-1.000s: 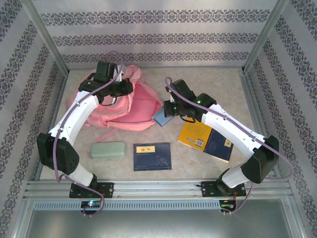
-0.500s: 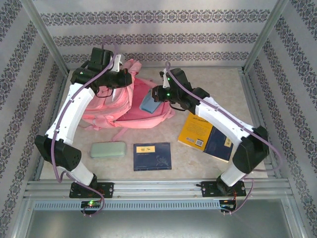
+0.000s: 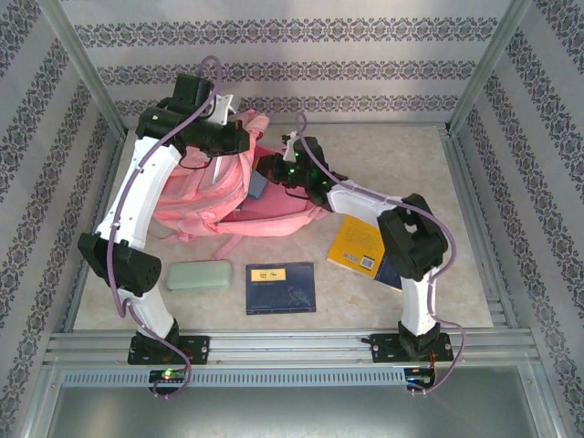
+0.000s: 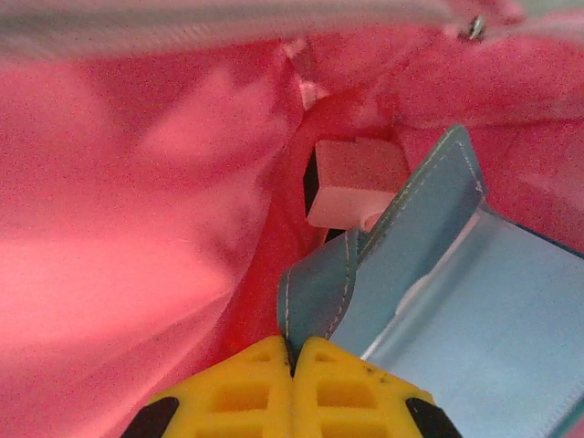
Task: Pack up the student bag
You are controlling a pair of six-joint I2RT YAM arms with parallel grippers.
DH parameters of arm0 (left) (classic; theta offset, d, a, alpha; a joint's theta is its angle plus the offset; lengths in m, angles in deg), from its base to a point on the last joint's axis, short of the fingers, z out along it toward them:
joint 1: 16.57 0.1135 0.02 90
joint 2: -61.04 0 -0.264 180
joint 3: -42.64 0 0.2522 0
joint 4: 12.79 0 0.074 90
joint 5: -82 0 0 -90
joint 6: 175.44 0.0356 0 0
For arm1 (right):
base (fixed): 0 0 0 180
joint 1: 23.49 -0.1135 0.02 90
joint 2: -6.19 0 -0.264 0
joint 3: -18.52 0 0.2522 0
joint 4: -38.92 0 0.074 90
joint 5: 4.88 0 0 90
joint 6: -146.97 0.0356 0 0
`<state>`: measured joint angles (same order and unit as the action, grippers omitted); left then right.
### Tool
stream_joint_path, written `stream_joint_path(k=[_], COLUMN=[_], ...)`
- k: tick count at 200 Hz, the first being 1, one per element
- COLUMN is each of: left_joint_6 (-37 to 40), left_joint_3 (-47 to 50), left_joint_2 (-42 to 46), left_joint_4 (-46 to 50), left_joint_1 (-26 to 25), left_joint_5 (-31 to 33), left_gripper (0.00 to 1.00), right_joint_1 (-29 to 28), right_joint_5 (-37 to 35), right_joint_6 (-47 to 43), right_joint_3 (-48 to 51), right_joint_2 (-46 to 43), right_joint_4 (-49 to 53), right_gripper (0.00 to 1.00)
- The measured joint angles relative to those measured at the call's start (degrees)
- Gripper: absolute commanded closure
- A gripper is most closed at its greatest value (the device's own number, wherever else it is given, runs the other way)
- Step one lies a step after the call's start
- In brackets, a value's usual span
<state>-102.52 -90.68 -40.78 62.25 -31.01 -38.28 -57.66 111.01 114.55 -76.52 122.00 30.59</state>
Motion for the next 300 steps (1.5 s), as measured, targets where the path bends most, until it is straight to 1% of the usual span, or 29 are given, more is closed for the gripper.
stream_joint_path(k=[25, 42, 45, 51, 57, 66, 67, 69, 75, 77, 87, 102, 106, 126, 130, 144, 208, 230, 257, 270, 277, 285, 288, 293, 300], left_joint_6=[0.20, 0.22, 0.22, 0.24, 0.24, 0.31, 0.31, 0.33, 0.37, 0.37, 0.42, 0.46, 0.46, 0.61, 0.61, 0.59, 0.59, 0.57, 0.11, -0.35, -0.81, -1.22, -1.88, -2.05, -2.60], left_joint_3=[-1.64, -2.29, -2.45, -2.73, -2.86, -2.97, -2.99, -3.06, -3.28, -3.39, -3.76, -4.33, -4.57, -5.27, -5.38, -5.46, -4.31, -1.70, 3.65, 6.45, 7.91, 9.29, 9.75, 10.45, 11.34], left_joint_2=[-0.87, -1.20, -1.29, -1.49, -1.66, -1.90, -1.95, -2.03, -2.23, -2.34, -2.62, -2.99, -3.10, -3.54, -3.65, -3.80, -3.93, -3.93, -3.91, -3.87, -3.87, -3.87, -3.87, -3.87, -3.87], left_joint_4=[0.87, 1.55, 1.62, 1.70, 1.73, 1.79, 1.79, 1.81, 1.88, 1.92, 1.97, 2.38, 2.51, 2.71, 2.71, 2.73, 2.51, 1.66, -1.46, -3.30, -4.42, -5.60, -5.92, -6.58, -7.63], left_joint_1=[0.00, 0.00, 0.00, 0.00, 0.00, 0.00, 0.00, 0.00, 0.00, 0.00, 0.00, 0.00, 0.00, 0.00, 0.00, 0.00, -0.13, -1.29, -2.93, -3.26, -3.32, -3.37, -3.41, -3.48, -3.52], left_joint_5=[-0.11, -0.15, -0.15, -0.15, -0.15, -0.15, -0.15, -0.15, -0.15, -0.17, -0.17, -0.15, -0.13, -0.09, -0.09, -0.02, -0.26, -0.37, -0.63, -1.09, -1.33, -1.51, -1.55, -1.73, -2.10], left_gripper=[1.00, 1.00, 1.00, 1.00, 1.00, 1.00, 1.00, 1.00, 1.00, 1.00, 1.00, 1.00, 1.00, 1.00, 1.00, 1.00, 1.00, 1.00, 1.00, 0.94, 0.87, 0.75, 0.67, 0.57, 0.49], right_joint_1=[-2.51, -4.39, -4.66, -5.18, -5.62, -6.19, -6.23, -6.36, -6.69, -6.80, -7.19, -7.17, -7.15, -6.10, -5.84, -4.61, 1.86, 3.43, 4.02, 3.69, 3.54, 3.23, 3.13, 2.86, 2.60], right_joint_5=[0.22, 0.66, 0.57, 0.66, 0.61, 0.55, 0.50, 0.24, 0.17, 0.17, -0.11, -0.55, -0.52, -1.09, -1.20, -1.22, 1.90, 0.00, -4.52, -6.32, -7.06, -7.56, -7.72, -8.11, -8.74], right_joint_6=[2.08, 2.78, 2.93, 3.02, 3.10, 2.78, 2.73, 2.54, 2.19, 1.95, 0.94, -0.87, -1.29, -3.72, -4.04, -5.18, -11.06, -12.31, -15.10, -17.09, -18.23, -19.47, -19.93, -20.83, -22.21], right_joint_3=[-5.73, -12.17, -13.25, -15.50, -17.40, -19.19, -19.21, -19.28, -19.28, -19.28, -19.17, -17.18, -16.33, -10.54, -9.42, -5.38, 11.93, 18.40, 24.55, 27.15, 28.46, 29.64, 30.05, 30.67, 31.58], right_joint_2=[6.99, 12.90, 13.75, 15.58, 17.11, 18.62, 18.67, 18.73, 18.78, 18.78, 18.69, 17.31, 16.83, 12.17, 11.15, 7.19, -9.35, -15.82, -24.46, -28.39, -30.36, -32.02, -32.54, -33.42, -34.56], right_joint_4=[-1.92, -2.10, -2.05, -1.62, -0.96, 0.11, 0.24, 0.59, 1.79, 2.08, 3.17, 4.20, 4.26, 5.88, 6.12, 6.51, 5.20, 7.45, 11.28, 12.33, 12.81, 13.22, 13.35, 13.62, 14.10], right_gripper=[1.00, 1.00, 0.96, 0.81, 0.69, 0.56, 0.56, 0.53, 0.50, 0.47, 0.43, 0.42, 0.39, 0.37, 0.35, 0.35, 0.41, 0.44, 0.46, 0.46, 0.46, 0.46, 0.45, 0.45, 0.45])
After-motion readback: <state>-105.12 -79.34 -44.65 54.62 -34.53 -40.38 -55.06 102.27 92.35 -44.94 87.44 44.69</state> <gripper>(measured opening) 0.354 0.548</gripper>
